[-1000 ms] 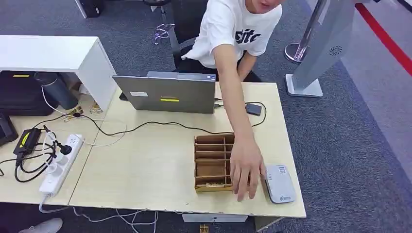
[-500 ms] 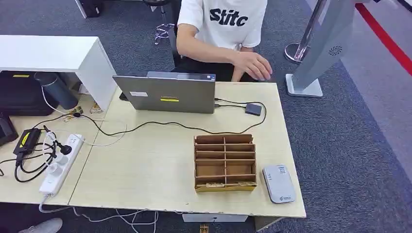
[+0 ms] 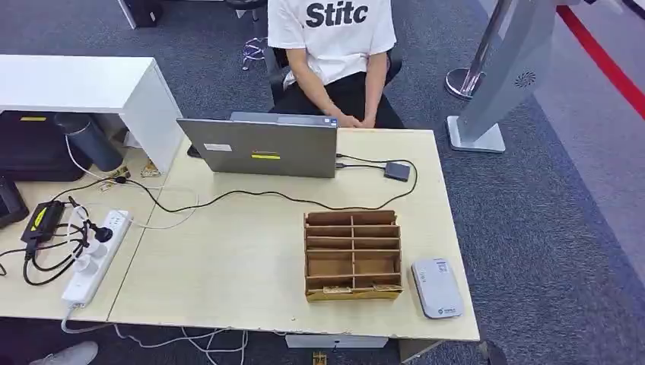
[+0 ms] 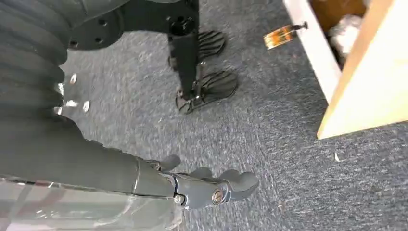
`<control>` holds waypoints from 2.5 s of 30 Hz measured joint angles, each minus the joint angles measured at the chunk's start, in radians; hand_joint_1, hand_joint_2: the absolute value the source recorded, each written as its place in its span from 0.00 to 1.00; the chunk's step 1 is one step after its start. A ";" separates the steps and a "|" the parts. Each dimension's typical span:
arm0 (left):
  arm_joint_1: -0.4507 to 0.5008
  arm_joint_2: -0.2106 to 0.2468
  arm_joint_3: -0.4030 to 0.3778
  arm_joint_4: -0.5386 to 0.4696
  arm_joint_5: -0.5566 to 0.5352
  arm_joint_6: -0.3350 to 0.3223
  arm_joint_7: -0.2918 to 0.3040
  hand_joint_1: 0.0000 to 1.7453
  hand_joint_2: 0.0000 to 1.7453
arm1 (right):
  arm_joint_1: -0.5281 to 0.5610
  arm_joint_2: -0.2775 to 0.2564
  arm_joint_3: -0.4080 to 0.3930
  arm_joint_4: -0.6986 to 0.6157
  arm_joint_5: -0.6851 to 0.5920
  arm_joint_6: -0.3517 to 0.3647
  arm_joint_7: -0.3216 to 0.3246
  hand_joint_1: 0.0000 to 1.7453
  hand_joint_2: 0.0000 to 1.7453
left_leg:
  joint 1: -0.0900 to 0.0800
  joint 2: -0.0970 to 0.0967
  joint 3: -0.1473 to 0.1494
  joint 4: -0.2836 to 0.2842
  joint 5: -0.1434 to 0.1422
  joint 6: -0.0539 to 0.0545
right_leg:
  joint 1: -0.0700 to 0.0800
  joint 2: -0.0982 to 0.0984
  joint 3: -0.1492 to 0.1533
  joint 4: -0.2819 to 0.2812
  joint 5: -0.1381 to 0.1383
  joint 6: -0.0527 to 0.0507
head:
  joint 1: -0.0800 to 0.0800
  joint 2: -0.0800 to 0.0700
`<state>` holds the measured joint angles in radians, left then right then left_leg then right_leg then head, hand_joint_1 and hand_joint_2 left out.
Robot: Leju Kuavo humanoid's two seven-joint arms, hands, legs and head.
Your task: Pass the card to the sensor for recognition and then transmit it.
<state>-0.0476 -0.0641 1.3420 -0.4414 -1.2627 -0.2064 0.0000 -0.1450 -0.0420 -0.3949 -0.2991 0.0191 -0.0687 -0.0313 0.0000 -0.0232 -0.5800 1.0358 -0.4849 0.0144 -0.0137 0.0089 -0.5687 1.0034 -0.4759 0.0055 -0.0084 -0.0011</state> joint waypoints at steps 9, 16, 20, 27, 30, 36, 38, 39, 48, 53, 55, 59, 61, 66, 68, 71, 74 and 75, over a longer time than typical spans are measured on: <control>0.003 -0.002 0.000 -0.003 0.005 0.003 -0.021 0.00 1.00 | -0.053 0.020 -0.208 -0.050 -0.239 0.203 -0.146 0.00 1.00 | 0.000 0.000 0.000 0.000 0.001 -0.001 | 0.000 0.000 0.000 0.000 0.000 0.000 | -0.001 0.000; 0.008 0.009 0.002 -0.003 -0.003 0.008 -0.034 0.00 1.00 | -0.060 0.043 -0.315 -0.082 -0.386 0.330 -0.143 0.00 1.00 | 0.001 0.008 -0.001 -0.001 0.001 -0.001 | 0.000 0.006 -0.003 0.001 0.003 -0.003 | -0.001 0.000; 0.008 0.011 0.002 -0.003 -0.012 0.008 -0.036 0.00 1.00 | -0.092 0.049 -0.344 -0.111 -0.471 0.379 -0.129 0.00 1.00 | 0.001 0.005 0.000 0.000 0.004 0.002 | 0.000 0.005 -0.002 0.000 0.005 0.000 | 0.000 0.000; 0.008 -0.003 0.019 -0.022 -0.014 -0.010 -0.032 0.00 1.00 | -0.102 0.093 -0.294 -0.315 -0.524 0.453 -0.191 0.00 1.00 | 0.000 0.005 0.000 0.000 0.004 0.002 | -0.001 0.004 -0.001 0.000 0.005 0.001 | 0.000 0.000; 0.008 -0.028 0.029 -0.055 -0.012 -0.031 -0.022 0.00 1.00 | -0.090 0.119 -0.239 -0.451 -0.507 0.410 -0.176 0.00 1.00 | 0.000 0.004 0.000 0.000 0.004 0.002 | -0.001 0.004 -0.001 0.000 0.005 0.001 | 0.000 0.000; 0.009 -0.079 0.053 -0.141 -0.012 -0.066 -0.009 0.00 1.00 | -0.039 0.165 -0.101 -0.759 -0.484 0.362 -0.182 0.00 1.00 | 0.000 0.004 0.000 0.000 0.004 0.001 | 0.000 0.004 -0.002 0.000 0.005 0.000 | 0.000 0.000; 0.010 -0.098 0.063 -0.171 -0.012 -0.078 -0.005 0.00 1.00 | -0.024 0.173 -0.063 -0.843 -0.413 0.349 -0.212 0.00 1.00 | 0.000 0.004 -0.001 0.000 0.004 0.001 | 0.000 0.004 -0.002 0.000 0.005 0.000 | 0.000 0.000; 0.010 -0.107 0.066 -0.186 -0.012 -0.085 0.000 0.00 1.00 | -0.019 0.173 -0.045 -0.879 -0.363 0.339 -0.237 0.00 1.00 | 0.000 0.004 -0.001 0.000 0.004 0.001 | 0.000 0.004 -0.002 0.000 0.005 0.000 | 0.000 0.000; 0.010 -0.194 0.087 -0.314 -0.006 -0.119 0.021 0.00 1.00 | 0.021 0.191 0.053 -1.142 -0.176 0.296 -0.290 0.00 1.00 | 0.000 0.004 -0.001 0.000 0.004 0.002 | -0.001 0.003 -0.002 0.000 0.005 0.001 | 0.000 0.000; 0.010 -0.209 0.093 -0.345 -0.006 -0.130 0.021 0.00 1.00 | 0.037 0.194 0.077 -1.205 -0.055 0.266 -0.353 0.00 1.00 | 0.000 0.004 -0.001 0.000 0.004 0.002 | 0.000 0.003 -0.002 0.000 0.005 0.001 | 0.000 0.000; 0.010 -0.218 0.094 -0.362 -0.009 -0.141 0.026 0.00 1.00 | 0.047 0.195 0.094 -1.249 0.064 0.218 -0.389 0.00 1.00 | 0.000 0.004 -0.001 0.000 0.004 0.002 | 0.000 0.003 -0.002 0.000 0.005 0.000 | 0.000 0.000; 0.011 -0.241 0.098 -0.393 -0.017 -0.167 0.027 0.00 1.00 | 0.081 0.196 0.139 -1.359 0.407 0.023 -0.477 0.00 1.00 | 0.000 0.004 -0.001 0.000 0.004 0.001 | 0.000 0.003 -0.002 0.000 0.005 0.001 | 0.000 0.000; 0.011 -0.247 0.099 -0.401 -0.024 -0.182 0.018 0.00 1.00 | 0.103 0.196 0.167 -1.412 0.547 -0.068 -0.508 0.00 1.00 | 0.000 0.004 -0.001 0.000 0.004 0.001 | 0.000 0.003 -0.002 0.000 0.005 0.001 | 0.000 0.000; 0.012 -0.247 0.099 -0.401 -0.033 -0.196 -0.001 0.00 1.00 | 0.152 0.198 0.255 -1.509 0.776 -0.211 -0.528 0.00 1.00 | 0.000 0.004 -0.001 -0.001 0.004 0.001 | 0.000 0.003 -0.002 0.000 0.004 0.001 | 0.000 0.000; 0.012 -0.246 0.099 -0.401 -0.033 -0.197 -0.003 0.00 1.00 | 0.162 0.198 0.278 -1.530 0.789 -0.222 -0.528 0.00 1.00 | 0.000 0.004 -0.001 -0.001 0.004 0.001 | 0.000 0.003 -0.002 0.000 0.004 0.001 | 0.000 0.000; 0.013 -0.245 0.099 -0.400 -0.044 -0.194 -0.015 0.00 1.00 | 0.174 0.198 0.312 -1.543 0.882 -0.304 -0.527 0.00 1.00 | 0.001 0.004 -0.001 -0.001 0.004 0.001 | 0.000 0.003 -0.002 0.000 0.004 0.001 | 0.000 0.000; 0.012 -0.233 0.099 -0.382 -0.054 -0.180 -0.027 0.00 1.00 | 0.183 0.185 0.370 -1.544 0.991 -0.387 -0.495 0.00 1.00 | 0.001 0.004 -0.001 -0.001 0.004 0.001 | 0.000 0.003 -0.002 0.000 0.004 0.001 | 0.000 0.000; 0.012 -0.229 0.099 -0.374 -0.058 -0.176 -0.032 0.00 1.00 | 0.185 0.180 0.394 -1.543 1.018 -0.406 -0.481 0.00 1.00 | 0.001 0.004 -0.001 -0.001 0.004 0.001 | 0.000 0.003 -0.002 0.000 0.004 0.001 | 0.000 0.000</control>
<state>-0.0358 -0.2933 1.4412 -0.8152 -1.3207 -0.3826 -0.0321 0.0397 0.1377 -0.0007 -1.8421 1.0373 -0.4746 -0.5126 0.0009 -0.0188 -0.5810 1.0353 -0.4811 0.0157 -0.0140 0.0123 -0.5710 1.0036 -0.4715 0.0062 -0.0088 -0.0011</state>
